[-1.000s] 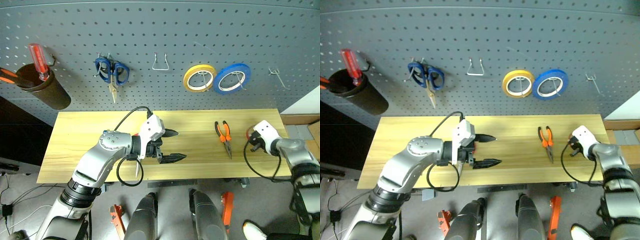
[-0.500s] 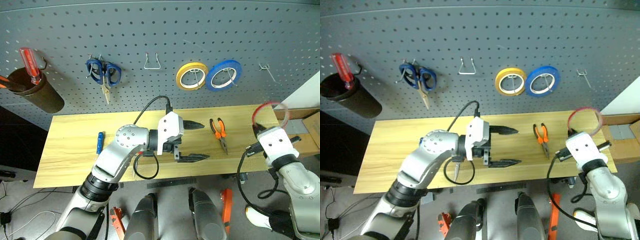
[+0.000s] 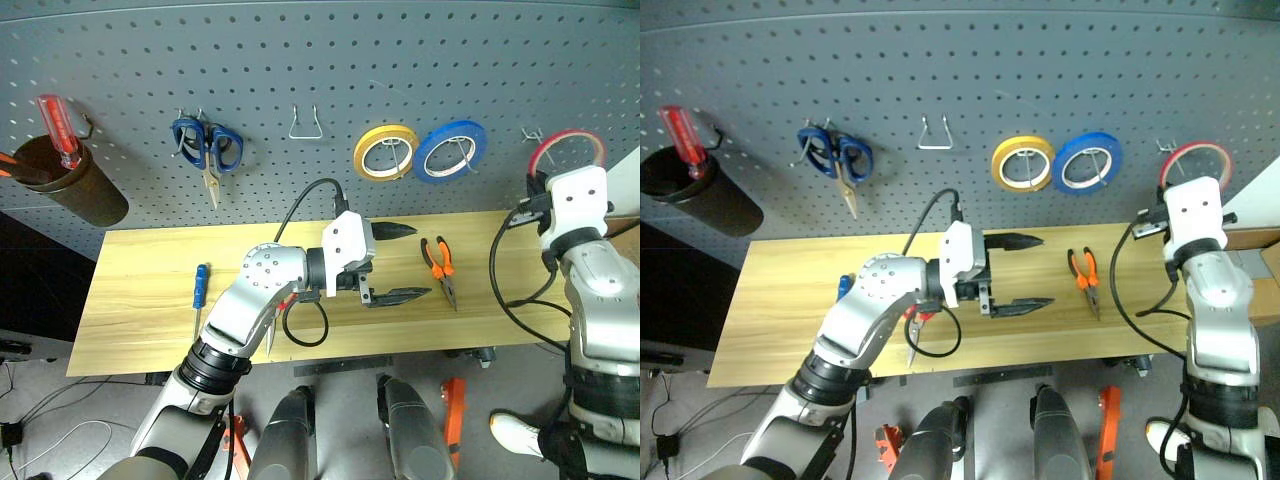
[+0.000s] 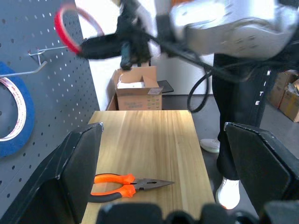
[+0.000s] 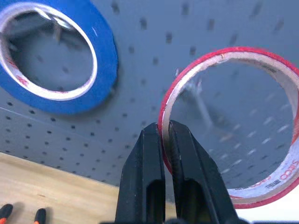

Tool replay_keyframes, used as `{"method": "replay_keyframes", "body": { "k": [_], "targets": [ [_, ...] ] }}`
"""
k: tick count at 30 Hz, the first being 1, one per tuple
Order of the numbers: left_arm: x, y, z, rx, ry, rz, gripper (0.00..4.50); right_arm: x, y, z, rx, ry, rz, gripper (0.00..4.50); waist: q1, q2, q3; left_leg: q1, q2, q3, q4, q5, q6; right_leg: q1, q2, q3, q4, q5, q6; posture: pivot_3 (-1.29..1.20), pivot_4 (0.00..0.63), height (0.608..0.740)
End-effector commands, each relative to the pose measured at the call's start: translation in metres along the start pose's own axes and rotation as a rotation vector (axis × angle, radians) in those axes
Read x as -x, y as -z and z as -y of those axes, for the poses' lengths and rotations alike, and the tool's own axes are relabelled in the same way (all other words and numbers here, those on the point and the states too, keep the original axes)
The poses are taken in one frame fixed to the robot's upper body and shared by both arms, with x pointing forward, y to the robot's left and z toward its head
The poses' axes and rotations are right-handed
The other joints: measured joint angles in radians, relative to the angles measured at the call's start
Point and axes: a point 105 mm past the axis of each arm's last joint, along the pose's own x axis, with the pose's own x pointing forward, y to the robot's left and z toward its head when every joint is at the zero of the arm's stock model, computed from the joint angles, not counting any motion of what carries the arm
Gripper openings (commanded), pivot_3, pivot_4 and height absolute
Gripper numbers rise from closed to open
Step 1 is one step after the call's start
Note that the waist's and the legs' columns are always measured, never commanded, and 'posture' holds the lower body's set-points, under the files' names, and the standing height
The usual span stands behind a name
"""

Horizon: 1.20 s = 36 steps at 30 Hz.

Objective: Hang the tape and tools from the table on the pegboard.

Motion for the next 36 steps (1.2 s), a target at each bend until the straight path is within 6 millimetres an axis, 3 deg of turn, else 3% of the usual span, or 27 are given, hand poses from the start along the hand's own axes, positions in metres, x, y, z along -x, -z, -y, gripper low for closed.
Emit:
{"method": "replay_keyframes", "body": {
  "k": [1, 6, 9, 14, 20, 23, 26, 36],
  "targets": [
    [-0.001, -0.01, -0.003, -0.038, -0.017, 0.034, 4.5, -0.013, -0.003, 0.01, -0.07, 0.026, 0.048, 0.03, 0.0, 0.0, 0.0, 0.0, 0.0, 0.0, 0.0, 0.0, 0.0, 0.0, 0.0, 0.0, 0.0, 0.0, 0.0, -0.16, 0.361, 0.74],
    [-0.001, -0.011, -0.007, -0.045, -0.039, 0.036, 4.5, -0.029, 0.006, 0.007, -0.1, 0.024, 0.053, 0.03, 0.0, 0.0, 0.0, 0.0, 0.0, 0.0, 0.0, 0.0, 0.0, 0.0, 0.0, 0.0, 0.001, 0.0, 0.0, -0.15, 0.358, 0.74],
    [0.001, -0.01, -0.01, -0.049, -0.053, 0.03, 4.5, -0.026, 0.011, -0.001, -0.138, 0.005, 0.038, 0.62, 0.0, 0.0, 0.0, 0.0, 0.0, 0.0, 0.0, 0.0, 0.0, 0.0, 0.0, 0.0, 0.001, 0.0, 0.0, -0.14, 0.354, 0.74],
    [0.008, -0.004, -0.013, -0.05, -0.068, 0.002, 4.5, -0.004, 0.026, -0.019, -0.129, -0.043, -0.044, 2.31, 0.003, 0.0, 0.0, 0.0, 0.0, -0.001, 0.0, 0.0, 0.0, -0.001, 0.0, -0.001, 0.001, 0.0, 0.0, -0.14, 0.349, 0.74],
    [0.047, 0.036, -0.01, -0.071, -0.05, -0.195, 4.5, 0.056, 0.051, -0.08, -0.252, -0.129, -0.238, 4.45, -0.002, 0.001, 0.0, -0.001, 0.001, -0.001, -0.001, 0.0, 0.0, -0.004, 0.0, 0.001, 0.003, 0.0, 0.0, -0.16, 0.354, 0.74],
    [0.07, 0.053, -0.01, -0.068, -0.046, -0.29, 4.5, 0.075, 0.059, -0.106, -0.334, -0.127, -0.357, 4.48, -0.005, 0.001, 0.0, -0.001, 0.002, -0.002, -0.001, 0.0, 0.0, -0.008, 0.001, 0.004, 0.006, 0.0, 0.0, -0.15, 0.358, 0.74],
    [0.088, 0.064, -0.013, -0.07, -0.037, -0.365, 4.5, 0.075, 0.067, -0.12, -0.324, -0.114, -0.477, 4.48, -0.003, 0.001, 0.0, -0.001, 0.0, -0.001, -0.001, 0.0, 0.0, -0.01, 0.0, 0.006, 0.007, 0.001, -0.002, -0.15, 0.361, 0.74],
    [0.102, 0.072, -0.031, -0.083, -0.073, -0.419, 4.5, 0.025, 0.094, -0.119, -0.317, -0.089, -0.613, 4.48, -0.005, 0.001, 0.0, -0.007, 0.001, 0.003, 0.0, 0.001, 0.0, -0.016, 0.0, 0.001, 0.006, 0.003, -0.003, -0.15, 0.357, 0.74]
  ]
}}
